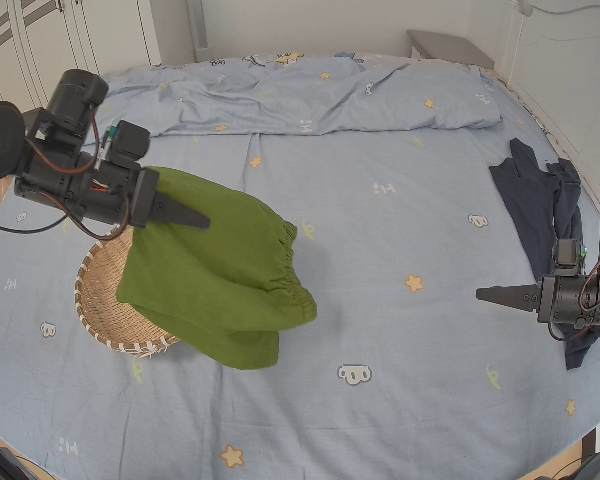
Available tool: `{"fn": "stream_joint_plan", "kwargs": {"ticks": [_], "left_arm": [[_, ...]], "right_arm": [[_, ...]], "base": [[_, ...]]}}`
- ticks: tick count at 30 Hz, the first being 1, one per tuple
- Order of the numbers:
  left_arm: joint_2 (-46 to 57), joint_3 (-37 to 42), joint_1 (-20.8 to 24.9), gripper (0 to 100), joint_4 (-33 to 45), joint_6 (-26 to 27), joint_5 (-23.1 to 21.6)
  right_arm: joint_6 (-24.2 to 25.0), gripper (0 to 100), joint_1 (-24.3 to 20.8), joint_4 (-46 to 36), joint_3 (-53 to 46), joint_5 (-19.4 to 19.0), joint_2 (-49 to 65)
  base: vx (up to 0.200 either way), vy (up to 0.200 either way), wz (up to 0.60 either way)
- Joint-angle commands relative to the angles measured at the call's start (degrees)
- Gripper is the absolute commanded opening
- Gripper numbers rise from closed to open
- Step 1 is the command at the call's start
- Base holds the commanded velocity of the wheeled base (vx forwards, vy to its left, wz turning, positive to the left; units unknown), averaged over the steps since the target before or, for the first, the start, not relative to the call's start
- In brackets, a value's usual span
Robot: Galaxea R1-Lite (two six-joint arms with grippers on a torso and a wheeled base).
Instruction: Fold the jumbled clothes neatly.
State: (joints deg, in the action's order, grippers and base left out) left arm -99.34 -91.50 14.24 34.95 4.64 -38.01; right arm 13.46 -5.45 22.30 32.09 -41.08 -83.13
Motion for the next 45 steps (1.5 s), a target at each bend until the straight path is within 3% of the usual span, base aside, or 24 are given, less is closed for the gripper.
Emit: {"fn": "stream_joint_plan", "kwargs": {"ticks": [1,17,28,35,45], "left_arm": [[3.72,0.01,-5.01,0,-2.26,0.19,-0.40],[3.36,0.36,-11.25,0,-6.39,-0.16,-1.19],[0.38,10.03,-20.92,0,-5.51,-0.34,-1.89],[-2.96,16.00,-22.85,0,-4.89,-4.03,-1.80],[-10.08,11.96,-28.13,0,-5.51,-5.44,-1.80]], "right_arm": [[-0.01,100,-0.09,0.03,-0.01,-0.05,-0.02],[-0.01,100,0.00,0.03,-0.01,-0.05,0.60],[0.16,100,-0.97,-0.06,-0.53,-0.31,2.18],[0.43,100,-4.13,-0.06,-1.59,-0.14,2.18],[0.43,100,-5.19,-0.06,-1.94,-0.05,2.53]], "base": [[0.000,0.000,0.00],[0.000,0.000,0.00],[0.000,0.000,0.00],[0.000,0.000,0.00],[0.000,0.000,0.00]]}}
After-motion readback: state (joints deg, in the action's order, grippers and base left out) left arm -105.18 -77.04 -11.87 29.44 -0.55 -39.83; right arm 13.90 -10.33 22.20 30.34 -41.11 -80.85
